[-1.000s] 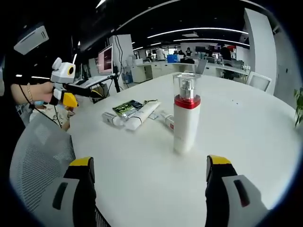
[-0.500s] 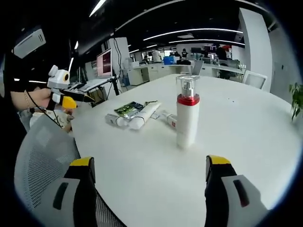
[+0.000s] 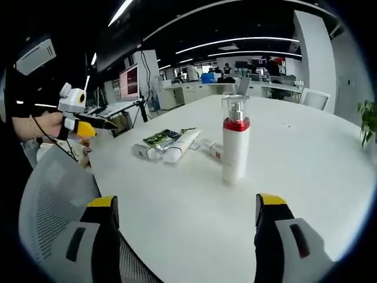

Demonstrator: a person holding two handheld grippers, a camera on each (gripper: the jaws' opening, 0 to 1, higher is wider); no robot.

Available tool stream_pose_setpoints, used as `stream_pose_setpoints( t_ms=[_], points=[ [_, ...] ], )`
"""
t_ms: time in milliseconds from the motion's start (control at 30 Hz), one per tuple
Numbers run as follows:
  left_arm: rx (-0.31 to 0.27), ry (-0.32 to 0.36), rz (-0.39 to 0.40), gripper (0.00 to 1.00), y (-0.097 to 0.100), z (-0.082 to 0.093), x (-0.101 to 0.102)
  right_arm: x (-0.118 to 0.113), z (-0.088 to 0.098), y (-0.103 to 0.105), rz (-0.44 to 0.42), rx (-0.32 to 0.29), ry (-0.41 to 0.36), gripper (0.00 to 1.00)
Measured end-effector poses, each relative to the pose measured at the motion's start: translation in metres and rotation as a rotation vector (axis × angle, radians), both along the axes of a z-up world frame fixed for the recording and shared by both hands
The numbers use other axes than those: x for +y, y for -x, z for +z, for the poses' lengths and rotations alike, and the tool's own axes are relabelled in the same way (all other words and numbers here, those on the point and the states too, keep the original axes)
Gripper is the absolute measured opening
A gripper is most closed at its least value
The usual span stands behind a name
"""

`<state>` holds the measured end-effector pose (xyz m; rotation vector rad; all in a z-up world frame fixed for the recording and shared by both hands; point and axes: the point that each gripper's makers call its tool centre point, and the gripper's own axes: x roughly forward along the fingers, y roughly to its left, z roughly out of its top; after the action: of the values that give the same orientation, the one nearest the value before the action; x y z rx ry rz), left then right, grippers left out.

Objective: Arrange the skincare products in the storage area until every visible bottle or jar stands upright without overlapping.

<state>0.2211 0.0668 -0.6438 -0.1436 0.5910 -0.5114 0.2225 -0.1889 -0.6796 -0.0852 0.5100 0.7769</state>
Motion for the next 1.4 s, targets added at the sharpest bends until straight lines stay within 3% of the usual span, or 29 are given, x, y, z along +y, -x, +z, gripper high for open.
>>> stream_pose_setpoints(
  t_ms=[333,600,1000,1400],
  points=[
    [0.052,-0.02,-0.048,0.97,-0.007,-0.005,-0.009,-0.001,-0.004,0.0,0.031,0.006,0.03,0.95],
    [0.124,-0.007,0.034,0.97,-0.044,-0.004,-0.001,-0.004,-0.008,-0.006,0.007,0.014,0.013,0.95],
    [0.2,-0.095,-0.066,0.97,-0.073,-0.012,-0.019,-0.014,-0.019,-0.01,-0.027,0.045,0.012,0.94],
    [0.274,-0.107,-0.01,0.98,-0.108,-0.032,-0.035,-0.019,-0.024,-0.017,-0.058,0.062,0.011,0.93]
  ],
)
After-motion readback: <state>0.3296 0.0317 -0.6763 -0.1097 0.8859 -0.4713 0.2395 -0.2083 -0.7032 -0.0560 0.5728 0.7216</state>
